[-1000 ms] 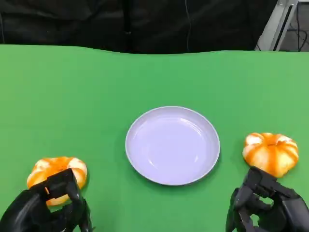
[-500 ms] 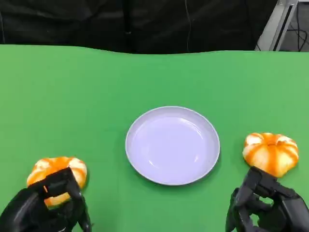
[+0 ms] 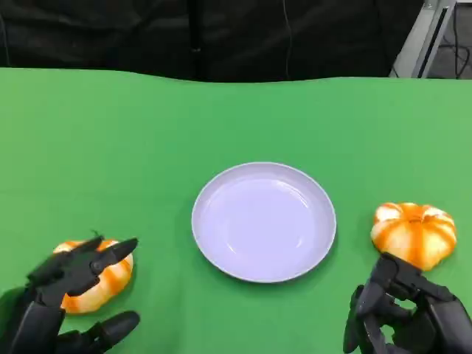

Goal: Grasp the bread from the table and place it into the plate.

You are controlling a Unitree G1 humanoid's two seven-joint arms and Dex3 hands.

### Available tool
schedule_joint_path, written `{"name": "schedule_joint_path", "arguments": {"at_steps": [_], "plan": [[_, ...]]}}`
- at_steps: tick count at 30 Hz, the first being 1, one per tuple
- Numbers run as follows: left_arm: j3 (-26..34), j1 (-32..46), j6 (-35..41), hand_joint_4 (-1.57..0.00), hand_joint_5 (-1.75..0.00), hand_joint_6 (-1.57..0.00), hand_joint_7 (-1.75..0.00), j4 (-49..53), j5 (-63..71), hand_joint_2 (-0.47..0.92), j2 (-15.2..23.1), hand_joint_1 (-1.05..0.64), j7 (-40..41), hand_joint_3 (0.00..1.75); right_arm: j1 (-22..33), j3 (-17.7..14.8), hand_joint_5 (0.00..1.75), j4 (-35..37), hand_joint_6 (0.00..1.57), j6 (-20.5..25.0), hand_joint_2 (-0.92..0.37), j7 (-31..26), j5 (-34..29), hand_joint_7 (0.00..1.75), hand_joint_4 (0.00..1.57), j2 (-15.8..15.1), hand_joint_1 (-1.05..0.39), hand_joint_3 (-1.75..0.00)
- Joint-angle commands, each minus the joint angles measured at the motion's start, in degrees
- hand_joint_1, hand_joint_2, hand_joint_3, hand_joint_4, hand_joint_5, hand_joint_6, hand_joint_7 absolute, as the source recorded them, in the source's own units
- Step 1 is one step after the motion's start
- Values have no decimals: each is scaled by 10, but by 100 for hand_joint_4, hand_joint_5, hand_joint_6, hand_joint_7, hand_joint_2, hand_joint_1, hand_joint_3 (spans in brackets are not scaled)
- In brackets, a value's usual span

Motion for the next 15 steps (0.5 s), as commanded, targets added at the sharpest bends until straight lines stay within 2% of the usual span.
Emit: {"name": "schedule_joint_path", "arguments": {"at_steps": [1,2,4,6,10,15], "plan": [[-2,1,-9,-26,-2,-50,0,9,28,92,18,-70,44,31,-1,-6,175,4,68,-1,-58,0,6,168,85,-4,-12,-121],[-4,1,-8,-26,-2,-50,0,10,30,92,20,-70,49,31,-1,-6,175,4,68,-1,-58,0,6,168,85,-4,-12,-121],[-3,-13,52,-24,-1,-48,0,-6,166,92,65,-79,80,27,0,-5,175,1,68,1,-58,-3,3,168,85,-3,-12,-121],[-8,-24,91,-25,-1,-47,-1,-10,237,92,89,-83,97,22,0,-4,175,-1,68,4,-58,-5,2,169,85,-3,-13,-121],[-38,-46,165,-24,-1,-45,0,1,263,92,108,-84,72,16,2,-3,175,-4,68,7,-58,-8,-2,169,85,-3,-13,-121],[-76,-71,213,-25,-1,-46,-1,32,264,92,125,-84,80,14,2,-3,175,-4,68,5,-57,-8,-2,170,84,-5,-14,-121]]}}
